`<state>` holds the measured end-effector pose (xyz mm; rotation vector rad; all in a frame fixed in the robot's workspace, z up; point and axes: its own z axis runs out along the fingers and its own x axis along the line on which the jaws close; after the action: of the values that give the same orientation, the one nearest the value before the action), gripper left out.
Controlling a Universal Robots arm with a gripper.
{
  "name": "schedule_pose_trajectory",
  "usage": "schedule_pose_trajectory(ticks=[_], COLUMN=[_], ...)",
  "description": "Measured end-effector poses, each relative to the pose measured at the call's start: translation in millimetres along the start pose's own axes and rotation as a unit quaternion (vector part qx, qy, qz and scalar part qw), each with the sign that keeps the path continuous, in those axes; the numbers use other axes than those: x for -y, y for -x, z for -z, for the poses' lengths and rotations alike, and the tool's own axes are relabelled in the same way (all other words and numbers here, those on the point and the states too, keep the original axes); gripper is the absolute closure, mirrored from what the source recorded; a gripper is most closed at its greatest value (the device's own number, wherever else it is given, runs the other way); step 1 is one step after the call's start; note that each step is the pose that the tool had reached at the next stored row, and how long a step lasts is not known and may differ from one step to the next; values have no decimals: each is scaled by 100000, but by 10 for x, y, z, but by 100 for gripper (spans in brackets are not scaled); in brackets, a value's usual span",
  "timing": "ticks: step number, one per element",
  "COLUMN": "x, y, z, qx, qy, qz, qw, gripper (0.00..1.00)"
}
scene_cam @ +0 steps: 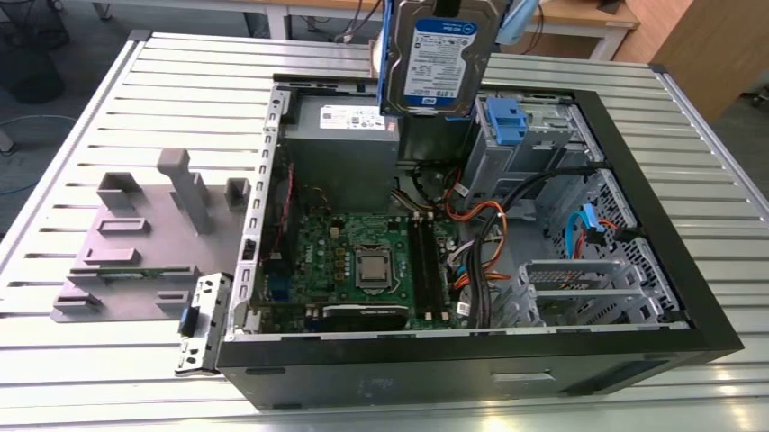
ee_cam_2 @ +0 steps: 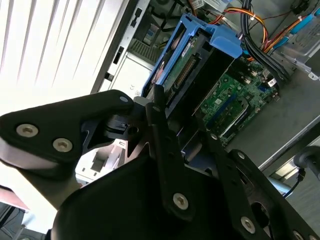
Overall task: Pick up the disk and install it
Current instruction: 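Pick up the disk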
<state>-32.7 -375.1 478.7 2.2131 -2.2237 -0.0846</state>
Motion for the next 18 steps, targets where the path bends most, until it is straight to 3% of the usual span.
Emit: schedule_pose_trajectory(ticks=[6,12,18], x=[1,1,2], y=[-38,-173,-352], z=[1,6,13], qx=[-1,1,-4], qy=[-1,0,2], qz=[4,2,3], qw=[100000,100000,100000], gripper=[65,65,65])
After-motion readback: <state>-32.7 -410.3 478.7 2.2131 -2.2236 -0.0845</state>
